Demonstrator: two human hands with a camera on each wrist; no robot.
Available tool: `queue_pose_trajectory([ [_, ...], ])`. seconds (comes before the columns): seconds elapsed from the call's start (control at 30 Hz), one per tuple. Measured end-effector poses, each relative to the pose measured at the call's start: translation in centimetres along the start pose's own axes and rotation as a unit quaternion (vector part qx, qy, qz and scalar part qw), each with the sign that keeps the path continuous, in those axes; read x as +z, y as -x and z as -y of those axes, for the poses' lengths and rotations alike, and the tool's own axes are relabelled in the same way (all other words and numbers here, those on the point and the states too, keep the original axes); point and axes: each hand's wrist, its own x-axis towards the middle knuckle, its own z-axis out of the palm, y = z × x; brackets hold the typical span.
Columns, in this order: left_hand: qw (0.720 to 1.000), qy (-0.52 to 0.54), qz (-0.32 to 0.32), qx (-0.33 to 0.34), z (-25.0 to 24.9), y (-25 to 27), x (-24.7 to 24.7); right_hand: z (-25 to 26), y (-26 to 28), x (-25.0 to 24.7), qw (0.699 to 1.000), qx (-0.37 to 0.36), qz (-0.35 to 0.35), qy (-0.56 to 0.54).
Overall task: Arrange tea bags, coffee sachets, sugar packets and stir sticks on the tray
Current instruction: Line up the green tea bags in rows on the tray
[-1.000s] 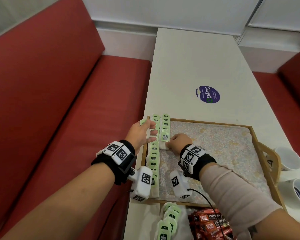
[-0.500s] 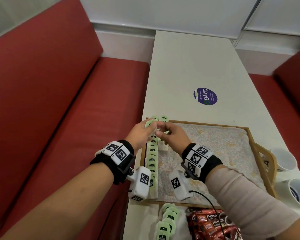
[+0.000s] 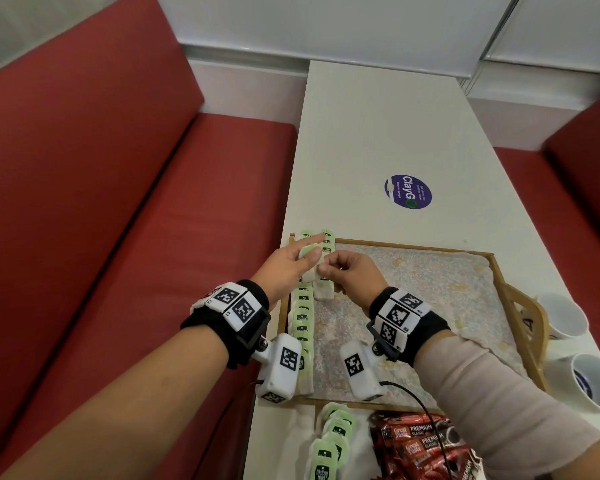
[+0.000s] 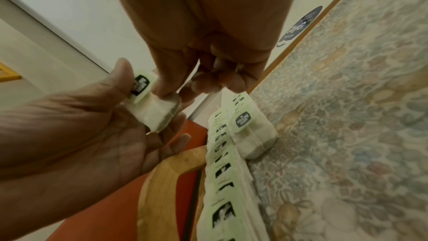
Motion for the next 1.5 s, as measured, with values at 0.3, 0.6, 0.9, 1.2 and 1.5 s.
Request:
queue_pose_trajectory([
  [0.3, 0.993, 0.016, -0.118, -0.004, 0.5, -0.2, -0.3, -2.7, 0.3, -1.1, 0.98, 0.164, -0.015, 0.108],
  [0.6, 0.99, 0.018, -0.14, -0.013, 0.5, -0.2, -0.1, -3.7, -0.3, -0.7, 0.965, 0.202, -0.012, 0.165],
  [0.9, 0.989, 0.022, -0.145, -0.011, 0.4, -0.3, -0.1, -3.6, -1.0, -0.6, 0.951, 0.224, 0.003, 0.211],
  [1.2, 0.988, 0.021, -0.151, -0.01, 0.7, -0.7, 0.0, -3.0, -0.2, -0.2, 0.977, 0.085, 0.001, 0.194],
  [1.5, 0.979, 0.002, -0.201, 0.007, 0.4, 0.7, 0.4, -2.3, -0.2, 0.5, 0.962, 0.08, 0.074, 0.252],
])
